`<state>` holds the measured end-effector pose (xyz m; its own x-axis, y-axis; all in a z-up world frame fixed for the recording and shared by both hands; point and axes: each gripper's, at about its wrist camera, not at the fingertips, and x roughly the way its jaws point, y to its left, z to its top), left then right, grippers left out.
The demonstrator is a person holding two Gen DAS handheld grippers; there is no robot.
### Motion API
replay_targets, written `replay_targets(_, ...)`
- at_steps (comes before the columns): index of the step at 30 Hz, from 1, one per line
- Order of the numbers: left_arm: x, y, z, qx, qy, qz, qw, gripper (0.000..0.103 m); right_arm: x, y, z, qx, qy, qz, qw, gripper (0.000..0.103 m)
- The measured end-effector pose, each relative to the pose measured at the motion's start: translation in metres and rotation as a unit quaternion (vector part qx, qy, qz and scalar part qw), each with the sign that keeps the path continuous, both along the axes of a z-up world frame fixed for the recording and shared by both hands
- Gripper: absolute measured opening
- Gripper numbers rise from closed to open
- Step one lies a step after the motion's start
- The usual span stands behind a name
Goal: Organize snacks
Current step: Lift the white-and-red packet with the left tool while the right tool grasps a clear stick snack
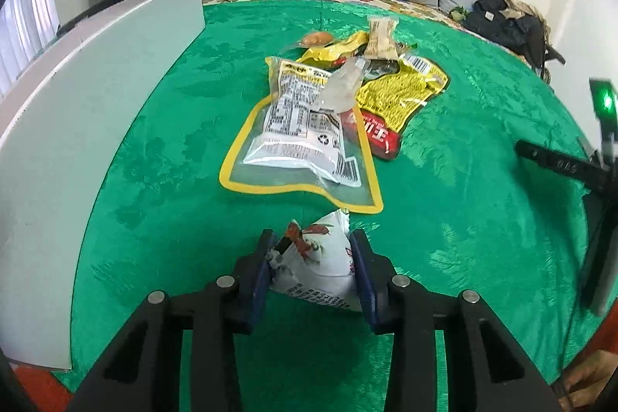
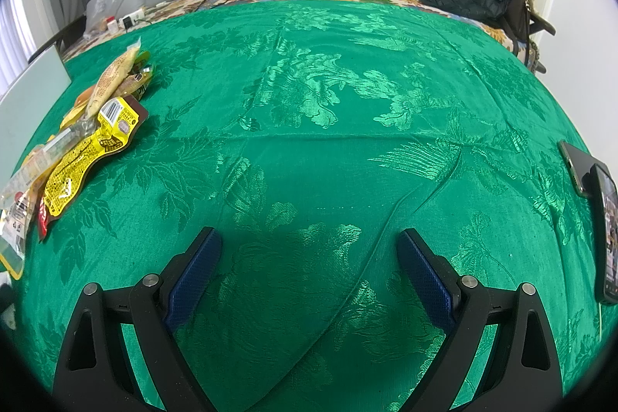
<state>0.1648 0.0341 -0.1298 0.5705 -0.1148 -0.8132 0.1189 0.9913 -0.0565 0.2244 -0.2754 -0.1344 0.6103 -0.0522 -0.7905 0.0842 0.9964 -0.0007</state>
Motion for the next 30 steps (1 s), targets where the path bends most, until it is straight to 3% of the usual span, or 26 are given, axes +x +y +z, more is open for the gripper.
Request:
replay_targets(2,-0.002,-0.004,-0.001,0.016,-0.008,-0.005,0.9998,0.042,0.000,0.000,0.000,0.000,0.000,0.000,1.000,0.095)
replay_targets(6,-0.002,-0.004,-0.004,0.029,-0.005,0.000,0.9996,0.066,0.000,0.000,0.000,0.000,0.000,0.000,1.000,0.095)
replay_targets(14,-0.003,0.000,-0.005,0.031,-0.001,0.006,0.9995,0.074,0.000,0.000,0.000,0.000,0.000,0.000,1.000,0.095)
replay_targets(15,-0.004,0.000,-0.006,0.031,-0.002,0.005,0.9995,0.073,0.000,0.000,0.000,0.000,0.000,0.000,1.000,0.095)
replay_targets(18,-0.008,-0.005,-0.002,0.036,-0.012,-0.008,0.9992,0.041,0.000,0.000,0.000,0.000,0.000,0.000,1.000,0.095)
replay_targets(20,-0.010,-0.006,-0.001,0.038,-0.011,-0.010,0.9992,0.039,0.000,0.000,0.000,0.000,0.000,0.000,1.000,0.095)
replay_targets(30,-0.030,0.015,0.024,-0.030,-0.034,-0.023,0.9987,0.038,0.000,0.000,0.000,0.000,0.000,0.000,1.000,0.095)
